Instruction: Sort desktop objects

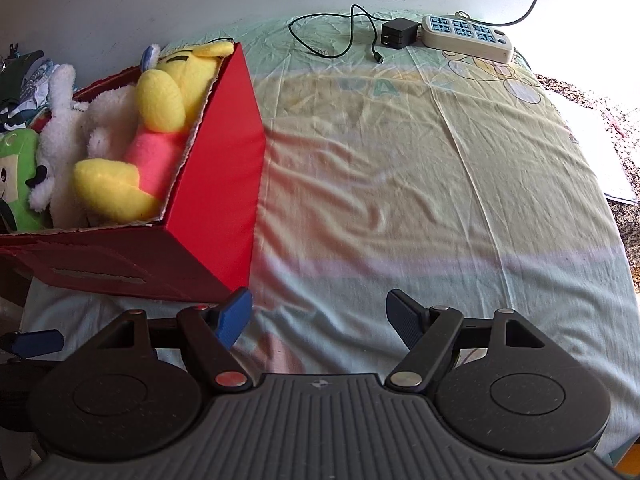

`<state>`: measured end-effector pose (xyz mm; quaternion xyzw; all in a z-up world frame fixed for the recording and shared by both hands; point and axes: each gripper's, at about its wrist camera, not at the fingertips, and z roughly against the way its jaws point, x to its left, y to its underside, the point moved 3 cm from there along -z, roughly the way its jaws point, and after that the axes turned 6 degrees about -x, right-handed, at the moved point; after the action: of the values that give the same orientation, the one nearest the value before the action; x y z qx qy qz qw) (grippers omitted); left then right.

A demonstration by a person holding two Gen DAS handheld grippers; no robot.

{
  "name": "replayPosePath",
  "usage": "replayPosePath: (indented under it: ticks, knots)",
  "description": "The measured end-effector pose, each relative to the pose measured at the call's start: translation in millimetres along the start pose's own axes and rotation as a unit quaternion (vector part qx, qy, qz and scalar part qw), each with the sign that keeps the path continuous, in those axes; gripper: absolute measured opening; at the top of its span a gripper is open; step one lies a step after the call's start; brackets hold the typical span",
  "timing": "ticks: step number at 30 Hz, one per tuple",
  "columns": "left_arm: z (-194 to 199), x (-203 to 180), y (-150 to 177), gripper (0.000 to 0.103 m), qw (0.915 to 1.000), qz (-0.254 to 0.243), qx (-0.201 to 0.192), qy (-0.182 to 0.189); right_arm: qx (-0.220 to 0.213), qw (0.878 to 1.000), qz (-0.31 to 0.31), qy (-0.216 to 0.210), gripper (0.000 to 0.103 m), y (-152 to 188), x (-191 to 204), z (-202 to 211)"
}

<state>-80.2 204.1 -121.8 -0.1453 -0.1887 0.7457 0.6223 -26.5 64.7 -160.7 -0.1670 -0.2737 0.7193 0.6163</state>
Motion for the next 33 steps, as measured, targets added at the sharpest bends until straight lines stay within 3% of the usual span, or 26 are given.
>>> replayPosePath:
  ticks: [20,33]
  knots:
    - [-1,77,0,0.101,0.9997,-0.021,0.000,-0.008,-0.002,1.000,-0.001,-0.006,0.076,14,81,6]
    - [28,105,-15,0.101,0.9987,-0.037,-0.034,0.005,-0.029,0.999,-0.003,-0.019,0.076,3,118,33]
